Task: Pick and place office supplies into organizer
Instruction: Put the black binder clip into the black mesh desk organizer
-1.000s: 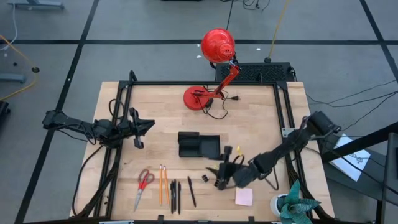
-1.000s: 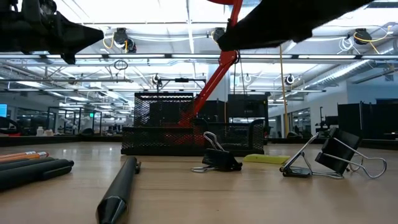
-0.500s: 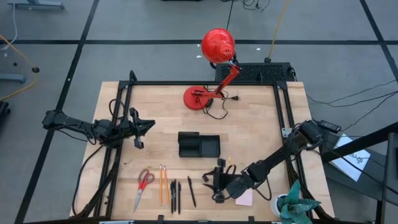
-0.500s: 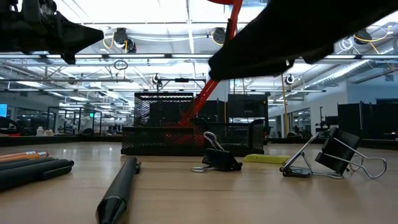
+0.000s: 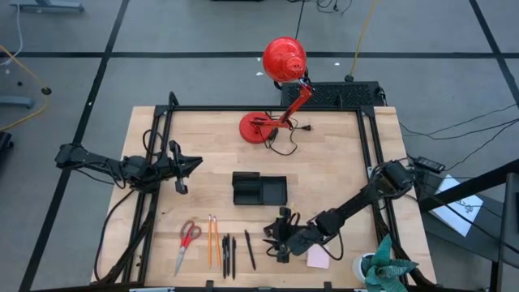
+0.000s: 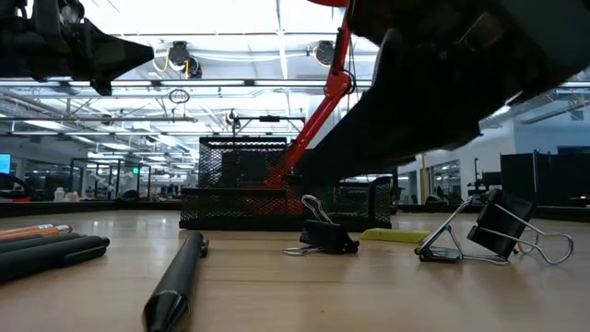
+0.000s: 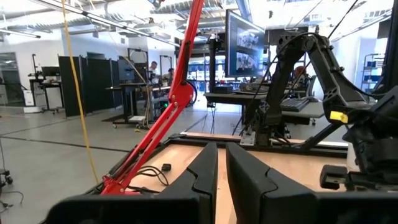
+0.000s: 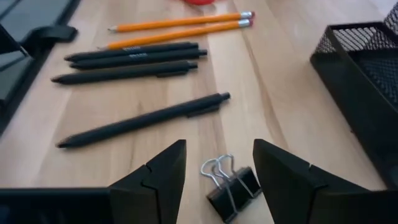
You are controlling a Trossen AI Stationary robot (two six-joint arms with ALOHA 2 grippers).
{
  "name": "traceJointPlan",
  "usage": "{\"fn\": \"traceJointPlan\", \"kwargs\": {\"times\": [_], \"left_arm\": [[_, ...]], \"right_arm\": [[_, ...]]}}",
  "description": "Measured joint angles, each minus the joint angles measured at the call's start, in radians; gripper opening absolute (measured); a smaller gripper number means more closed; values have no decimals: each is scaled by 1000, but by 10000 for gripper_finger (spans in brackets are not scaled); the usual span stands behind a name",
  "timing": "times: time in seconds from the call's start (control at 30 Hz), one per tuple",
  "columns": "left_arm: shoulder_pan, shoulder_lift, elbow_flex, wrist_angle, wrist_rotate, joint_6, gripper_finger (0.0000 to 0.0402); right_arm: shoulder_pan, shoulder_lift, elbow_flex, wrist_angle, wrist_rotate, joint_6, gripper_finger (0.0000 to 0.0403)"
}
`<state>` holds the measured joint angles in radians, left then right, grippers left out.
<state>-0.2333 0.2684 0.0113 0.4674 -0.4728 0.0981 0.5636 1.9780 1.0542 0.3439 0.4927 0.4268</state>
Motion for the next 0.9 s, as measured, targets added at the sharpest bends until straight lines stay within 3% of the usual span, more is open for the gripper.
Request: {"fn": "traceJointPlan", "kwargs": {"times": [0.43, 0.9], "left_arm": [[0, 0, 0, 0, 0, 1, 42], [0, 0, 0, 0, 0, 4, 42]], "right_arm": [[-13, 1, -1, -145, -21, 57, 178], [-21, 0, 0, -112, 33, 62, 168]]}}
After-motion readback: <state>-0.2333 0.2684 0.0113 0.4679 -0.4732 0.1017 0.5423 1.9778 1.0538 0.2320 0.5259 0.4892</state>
